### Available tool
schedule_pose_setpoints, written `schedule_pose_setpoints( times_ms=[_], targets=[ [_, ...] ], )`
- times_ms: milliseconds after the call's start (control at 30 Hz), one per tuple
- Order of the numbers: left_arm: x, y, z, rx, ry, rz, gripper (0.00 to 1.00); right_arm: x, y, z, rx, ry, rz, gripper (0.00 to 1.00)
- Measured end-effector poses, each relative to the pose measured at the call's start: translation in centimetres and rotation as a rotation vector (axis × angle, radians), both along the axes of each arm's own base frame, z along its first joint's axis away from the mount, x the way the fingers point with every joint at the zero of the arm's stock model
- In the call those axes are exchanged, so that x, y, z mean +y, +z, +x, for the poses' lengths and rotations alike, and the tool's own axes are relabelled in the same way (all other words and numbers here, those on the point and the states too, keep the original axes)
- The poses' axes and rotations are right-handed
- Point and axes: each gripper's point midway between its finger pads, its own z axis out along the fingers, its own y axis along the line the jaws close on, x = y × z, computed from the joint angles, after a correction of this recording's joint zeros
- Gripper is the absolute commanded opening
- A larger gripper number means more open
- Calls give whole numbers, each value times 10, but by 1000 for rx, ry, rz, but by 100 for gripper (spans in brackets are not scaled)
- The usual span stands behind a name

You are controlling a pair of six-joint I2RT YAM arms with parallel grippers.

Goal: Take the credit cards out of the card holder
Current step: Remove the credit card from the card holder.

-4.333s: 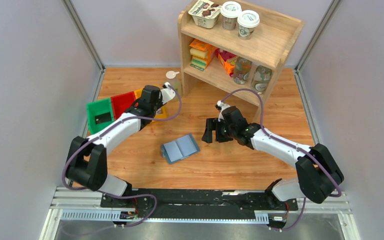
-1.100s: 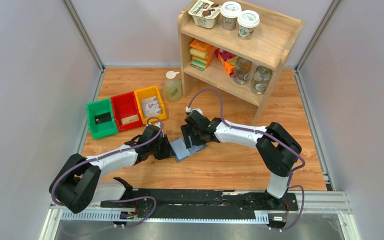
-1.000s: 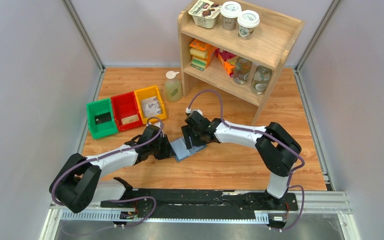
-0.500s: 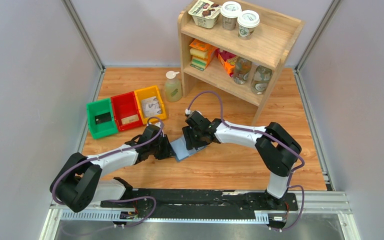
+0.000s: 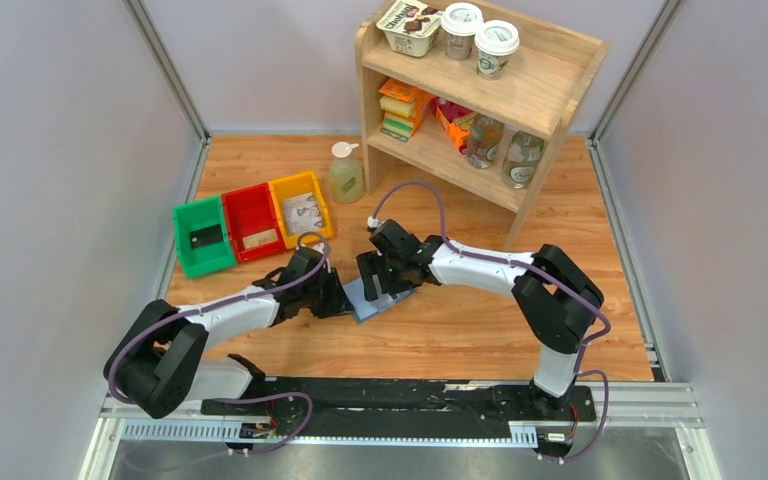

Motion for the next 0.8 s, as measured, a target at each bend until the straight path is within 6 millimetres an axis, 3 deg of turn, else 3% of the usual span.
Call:
schedule_pose_setpoints(
  times_ms=[300, 567, 667, 800],
  targets=[
    [-1, 0, 0, 3, -4, -1, 26, 12, 22, 3, -20, 36, 50, 88],
    [0, 2, -1, 5, -4, 2, 35, 17, 30, 6, -35, 52, 65, 90],
    [6, 4, -3, 5, 8, 25, 38, 11, 30, 10, -45, 38, 49, 85],
    [22, 5, -12, 10, 38, 83, 41, 1, 35, 23, -67, 6, 41, 67]
  ],
)
